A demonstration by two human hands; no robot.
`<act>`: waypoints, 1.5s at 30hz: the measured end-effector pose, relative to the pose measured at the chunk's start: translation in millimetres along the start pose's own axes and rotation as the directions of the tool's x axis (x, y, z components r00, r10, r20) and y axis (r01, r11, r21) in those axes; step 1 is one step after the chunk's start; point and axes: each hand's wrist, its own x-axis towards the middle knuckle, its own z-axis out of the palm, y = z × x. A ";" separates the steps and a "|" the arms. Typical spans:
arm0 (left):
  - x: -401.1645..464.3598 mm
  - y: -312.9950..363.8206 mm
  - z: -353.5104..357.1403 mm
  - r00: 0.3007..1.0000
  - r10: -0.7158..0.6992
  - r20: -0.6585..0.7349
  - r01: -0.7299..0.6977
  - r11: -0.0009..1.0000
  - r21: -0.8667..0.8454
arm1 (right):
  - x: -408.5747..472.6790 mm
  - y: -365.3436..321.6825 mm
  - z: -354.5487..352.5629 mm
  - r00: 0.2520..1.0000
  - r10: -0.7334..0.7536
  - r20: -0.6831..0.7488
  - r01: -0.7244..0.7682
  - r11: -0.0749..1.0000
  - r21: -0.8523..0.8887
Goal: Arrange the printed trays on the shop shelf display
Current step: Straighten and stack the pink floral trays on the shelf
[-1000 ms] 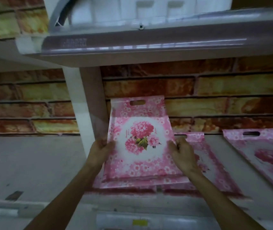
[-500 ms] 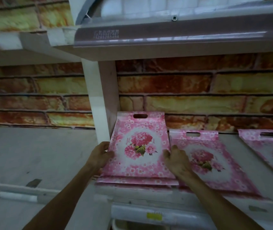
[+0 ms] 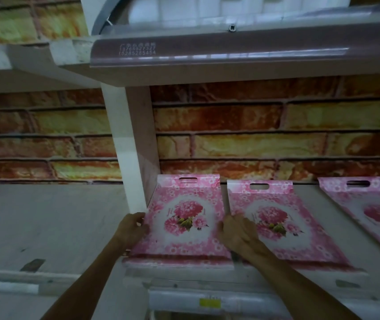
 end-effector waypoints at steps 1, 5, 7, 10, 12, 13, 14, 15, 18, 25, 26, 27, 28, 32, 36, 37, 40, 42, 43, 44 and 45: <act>-0.2 -0.4 0.6 1.000 0.008 0.003 -0.008 1.000 0.016 | 0.5 0.3 0.6 1.000 -0.007 0.006 0.007 1.000 -0.026; 2.3 -5.4 3.4 0.999 0.038 0.024 -0.040 0.997 0.071 | 2.0 2.1 1.4 0.999 -0.037 -0.005 0.036 0.993 -0.115; 4.4 -6.6 3.8 0.998 0.050 0.025 -0.052 0.994 0.100 | 2.5 3.8 -0.3 0.998 -0.062 0.010 0.062 0.991 -0.120; 5.8 -0.6 3.9 0.998 0.059 0.008 -0.059 0.985 0.159 | 3.1 13.5 -7.3 0.994 -0.108 0.030 0.109 0.993 -0.043; 6.2 6.7 3.7 0.997 0.079 -0.028 -0.073 0.982 0.175 | 0.8 25.8 -17.3 0.991 -0.131 -0.007 0.131 0.991 -0.003; 6.7 12.0 4.1 0.994 0.100 -0.052 -0.091 0.982 0.168 | -0.9 34.0 -23.3 0.991 -0.133 -0.025 0.133 0.991 0.013; 7.7 18.3 6.0 0.988 0.136 -0.076 -0.123 0.980 0.158 | -3.0 43.8 -29.3 0.990 -0.131 -0.043 0.132 0.991 0.022; 7.7 25.7 7.6 0.981 0.168 -0.099 -0.153 0.978 0.141 | -4.5 54.6 -34.5 0.991 -0.119 -0.060 0.120 0.993 0.014; 3.8 55.2 21.2 0.959 0.242 -0.149 -0.242 0.970 0.015 | -12.4 92.8 -48.0 0.990 -0.049 -0.133 0.047 0.999 -0.023; -3.2 109.9 69.4 0.952 0.304 -0.041 -0.301 0.900 -0.315 | -36.5 180.6 -56.7 0.968 0.186 -0.171 -0.191 0.982 -0.012; -3.5 117.5 77.0 0.947 0.320 -0.034 -0.312 0.887 -0.341 | -37.8 191.2 -55.6 0.961 0.223 -0.163 -0.227 0.974 -0.004; -5.0 125.1 83.1 0.948 0.318 -0.021 -0.305 0.883 -0.356 | -38.6 200.7 -54.6 0.954 0.265 -0.143 -0.266 0.964 0.011; -6.1 131.6 90.0 0.948 0.317 -0.006 -0.298 0.884 -0.360 | -38.8 210.1 -53.2 0.943 0.306 -0.127 -0.306 0.952 0.023; -7.4 154.7 113.2 0.956 0.288 0.060 -0.252 0.907 -0.338 | -37.9 238.7 -47.3 0.908 0.418 0.001 -0.417 0.905 0.085; -11.0 173.0 133.6 0.960 0.268 0.086 -0.222 0.908 -0.354 | -37.3 241.9 -42.7 0.911 0.394 0.120 -0.410 0.895 0.175; -11.7 174.8 137.1 0.959 0.266 0.095 -0.216 0.908 -0.360 | -36.9 241.1 -42.1 0.906 0.405 0.123 -0.422 0.883 0.204; -12.2 177.4 144.1 0.958 0.272 0.096 -0.226 0.915 -0.335 | -35.8 240.4 -43.9 0.906 0.407 0.119 -0.423 0.850 0.315; -11.8 177.1 145.7 0.961 0.260 0.099 -0.216 0.922 -0.321 | -35.0 239.5 -48.3 0.907 0.399 0.135 -0.415 0.787 0.456; -11.0 177.0 146.3 0.962 0.252 0.103 -0.206 0.923 -0.325 | -35.4 238.1 -51.7 0.908 0.389 0.157 -0.410 0.741 0.531; -11.0 177.1 147.0 0.962 0.251 0.110 -0.202 0.921 -0.332 | -35.7 236.5 -54.8 0.910 0.376 0.175 -0.402 0.696 0.595; -11.5 177.6 146.8 0.962 0.245 0.118 -0.194 0.921 -0.337 | -36.7 234.3 -58.2 0.911 0.369 0.185 -0.396 0.654 0.645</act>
